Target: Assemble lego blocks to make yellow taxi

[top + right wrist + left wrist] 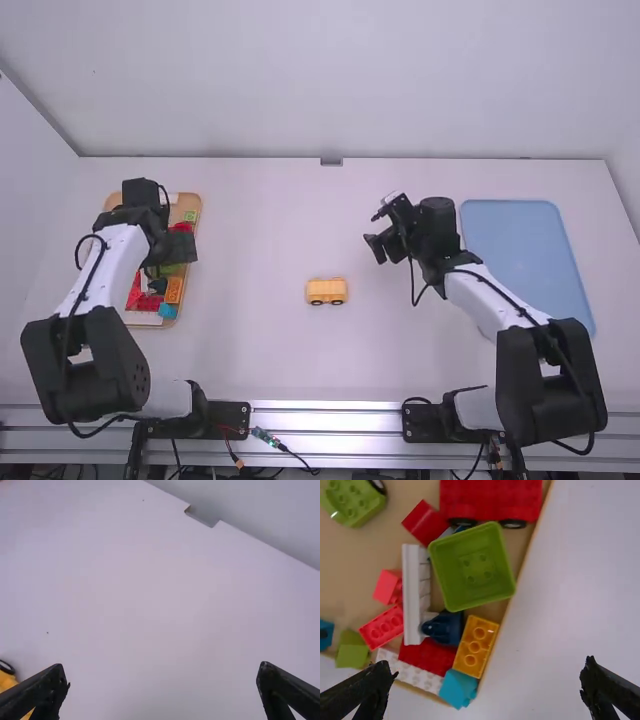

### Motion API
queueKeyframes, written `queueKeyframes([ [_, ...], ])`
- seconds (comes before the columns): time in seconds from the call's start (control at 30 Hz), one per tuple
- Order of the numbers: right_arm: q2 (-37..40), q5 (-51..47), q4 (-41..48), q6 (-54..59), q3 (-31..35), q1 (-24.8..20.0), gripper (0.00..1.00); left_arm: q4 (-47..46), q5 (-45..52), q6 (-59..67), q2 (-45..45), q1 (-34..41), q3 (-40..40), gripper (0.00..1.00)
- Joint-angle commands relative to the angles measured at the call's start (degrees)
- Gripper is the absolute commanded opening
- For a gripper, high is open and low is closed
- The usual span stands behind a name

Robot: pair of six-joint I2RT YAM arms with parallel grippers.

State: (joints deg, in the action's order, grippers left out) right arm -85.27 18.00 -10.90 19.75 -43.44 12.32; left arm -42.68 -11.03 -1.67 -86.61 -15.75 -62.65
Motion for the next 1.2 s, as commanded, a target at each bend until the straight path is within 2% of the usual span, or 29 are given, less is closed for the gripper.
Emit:
queueKeyframes([
  [0.0, 1.03, -0.07, -0.94, -0.26, -1.77, -0.83, 1.00, 0.28, -4.96, 1.33, 0.46, -0.37, 1.55, 0.99],
  [0.17, 1.03, -0.07, -1.81, -0.81, -2.27, -1.18, 1.00, 4.57, -5.05, 1.27, 0.46, -0.74, 3.74, 1.00],
  [0.2, 1.03, -0.07, -1.64, -1.16, -2.60, -1.20, 1.00, 5.97, -4.87, 1.07, 0.46, -0.87, 4.61, 0.91],
  [0.23, 1.03, -0.07, -1.75, -1.55, -2.75, -1.14, 1.00, 7.43, -4.92, 1.07, 0.46, -0.76, 5.86, 0.79],
  [0.27, 1.03, -0.07, -1.92, -1.49, -2.82, -1.11, 1.00, 8.63, -4.94, 1.07, 0.46, -0.55, 6.99, 0.74],
  [0.47, 1.03, -0.09, -2.43, -1.33, -2.82, -1.18, 1.00, 16.96, -4.44, 1.07, 0.46, -1.18, 12.79, 0.69],
  [0.57, 1.03, -0.07, -1.77, -1.36, -3.26, -1.70, 1.00, 18.62, -3.08, 1.07, 0.46, -0.83, 14.08, 0.71],
  [0.63, 1.03, -0.07, -0.39, -1.33, -4.02, -2.29, 1.00, 19.23, -2.97, 1.07, 0.46, -0.94, 14.73, 0.84],
  [0.73, 1.03, -0.04, 0.72, -1.33, -4.57, -2.60, 1.00, 18.99, -1.44, 1.70, 0.46, -1.55, 14.67, 0.93],
  [0.87, 1.03, -0.04, 0.96, -1.36, -5.03, -2.64, 0.99, 19.41, 9.14, 8.63, 0.46, -3.52, 14.67, 0.93],
  [1.03, 1.03, -0.09, 0.57, -1.29, -5.05, -2.64, 1.00, 17.75, 7.13, 6.47, 0.33, -5.86, 14.60, 0.90],
  [1.17, 1.03, -0.04, -0.52, -1.44, -5.03, -2.64, 1.00, 16.17, 7.04, 6.62, 0.17, -6.08, 14.51, 0.80],
])
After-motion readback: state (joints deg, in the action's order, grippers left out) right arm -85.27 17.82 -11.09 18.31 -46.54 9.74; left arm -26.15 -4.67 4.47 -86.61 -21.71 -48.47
